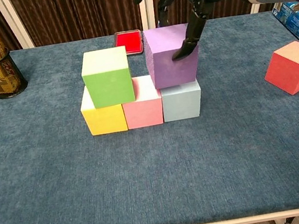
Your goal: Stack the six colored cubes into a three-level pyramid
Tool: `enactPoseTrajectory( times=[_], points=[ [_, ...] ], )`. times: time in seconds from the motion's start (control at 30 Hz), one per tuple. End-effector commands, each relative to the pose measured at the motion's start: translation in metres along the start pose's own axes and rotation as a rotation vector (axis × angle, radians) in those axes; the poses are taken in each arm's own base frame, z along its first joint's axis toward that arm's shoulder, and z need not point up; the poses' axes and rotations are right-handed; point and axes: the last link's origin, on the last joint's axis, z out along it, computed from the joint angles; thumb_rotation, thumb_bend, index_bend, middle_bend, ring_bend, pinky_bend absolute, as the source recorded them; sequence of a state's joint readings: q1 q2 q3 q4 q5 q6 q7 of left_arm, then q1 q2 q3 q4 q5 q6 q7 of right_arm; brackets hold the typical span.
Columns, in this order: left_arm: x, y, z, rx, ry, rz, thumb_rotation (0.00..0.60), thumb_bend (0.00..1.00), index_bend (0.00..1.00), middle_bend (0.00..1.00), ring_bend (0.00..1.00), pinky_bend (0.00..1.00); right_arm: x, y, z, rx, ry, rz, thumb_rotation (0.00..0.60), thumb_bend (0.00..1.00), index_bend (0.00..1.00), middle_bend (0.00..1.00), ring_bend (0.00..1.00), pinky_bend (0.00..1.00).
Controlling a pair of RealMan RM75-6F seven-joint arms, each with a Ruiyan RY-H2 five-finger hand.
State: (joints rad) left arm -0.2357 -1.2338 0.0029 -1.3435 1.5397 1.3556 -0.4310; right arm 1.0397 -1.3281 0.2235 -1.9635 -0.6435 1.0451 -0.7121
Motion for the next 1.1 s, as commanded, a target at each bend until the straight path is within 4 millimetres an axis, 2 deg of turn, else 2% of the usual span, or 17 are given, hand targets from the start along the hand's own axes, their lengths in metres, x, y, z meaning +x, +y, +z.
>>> enactPoseTrajectory(
  times=[0.03, 0.6, 1.1],
  points=[
    [0.000, 0.000, 0.001, -0.006, -0.002, -0.006, 0.600, 0.23, 0.09, 0.07, 0.00, 0.05, 0.002, -0.006, 0.002, 0.003, -0.002, -0.003, 0.600, 0.11, 0.00, 0.58, 0.04, 0.00],
    [0.001, -0.008, 0.002, -0.004, -0.018, -0.047, 0.600, 0.23, 0.09, 0.07, 0.00, 0.05, -0.005, -0.028, 0.017, -0.011, -0.016, -0.026, 0.600, 0.11, 0.00, 0.59, 0.04, 0.00],
    [-0.002, -0.014, -0.001, -0.002, -0.039, -0.069, 0.600, 0.23, 0.09, 0.07, 0.00, 0.05, -0.009, -0.038, 0.023, -0.035, -0.029, -0.047, 0.600, 0.11, 0.00, 0.59, 0.04, 0.00]
  ],
)
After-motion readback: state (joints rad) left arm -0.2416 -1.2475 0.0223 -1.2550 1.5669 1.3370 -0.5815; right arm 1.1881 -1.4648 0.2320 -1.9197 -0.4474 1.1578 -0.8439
